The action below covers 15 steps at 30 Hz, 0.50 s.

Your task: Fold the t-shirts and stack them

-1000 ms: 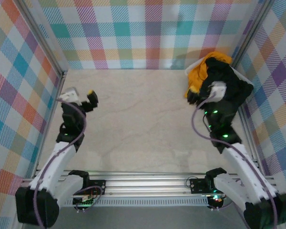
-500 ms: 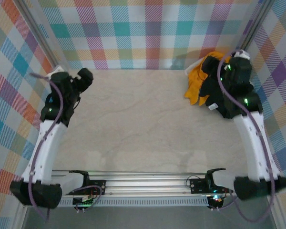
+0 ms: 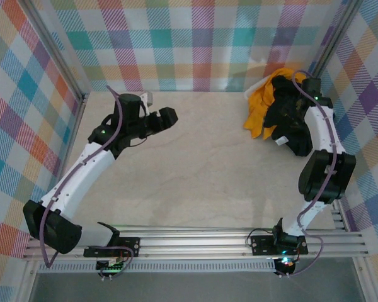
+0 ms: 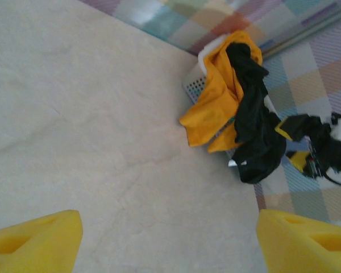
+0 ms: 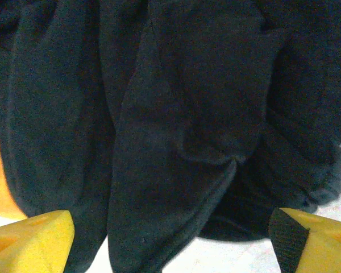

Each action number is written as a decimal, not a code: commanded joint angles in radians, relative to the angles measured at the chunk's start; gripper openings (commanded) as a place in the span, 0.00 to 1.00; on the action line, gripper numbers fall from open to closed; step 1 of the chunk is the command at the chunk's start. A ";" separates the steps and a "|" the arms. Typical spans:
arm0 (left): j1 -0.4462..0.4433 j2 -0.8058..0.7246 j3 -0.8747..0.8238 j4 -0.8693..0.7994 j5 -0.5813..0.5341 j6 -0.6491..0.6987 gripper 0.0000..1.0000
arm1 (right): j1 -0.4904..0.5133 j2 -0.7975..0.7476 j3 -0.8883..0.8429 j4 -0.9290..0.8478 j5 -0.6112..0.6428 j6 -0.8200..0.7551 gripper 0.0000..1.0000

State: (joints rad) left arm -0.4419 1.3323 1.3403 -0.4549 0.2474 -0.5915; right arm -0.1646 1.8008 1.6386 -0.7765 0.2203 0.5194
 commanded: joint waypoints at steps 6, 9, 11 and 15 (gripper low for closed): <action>-0.018 -0.021 -0.002 -0.043 0.034 0.008 0.79 | -0.027 0.062 -0.056 0.222 -0.244 -0.094 0.87; -0.021 -0.021 0.011 -0.056 0.041 0.016 0.79 | -0.019 -0.057 -0.195 0.432 -0.259 -0.103 0.99; -0.024 -0.023 0.011 -0.064 0.038 0.019 0.79 | -0.018 -0.072 -0.191 0.451 -0.250 -0.102 1.00; -0.027 -0.034 -0.017 -0.067 0.027 0.009 0.78 | -0.018 0.001 -0.079 0.377 -0.230 -0.084 1.00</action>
State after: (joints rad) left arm -0.4568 1.3323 1.3254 -0.5014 0.2691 -0.5869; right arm -0.1864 1.7763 1.4883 -0.4484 0.0059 0.4362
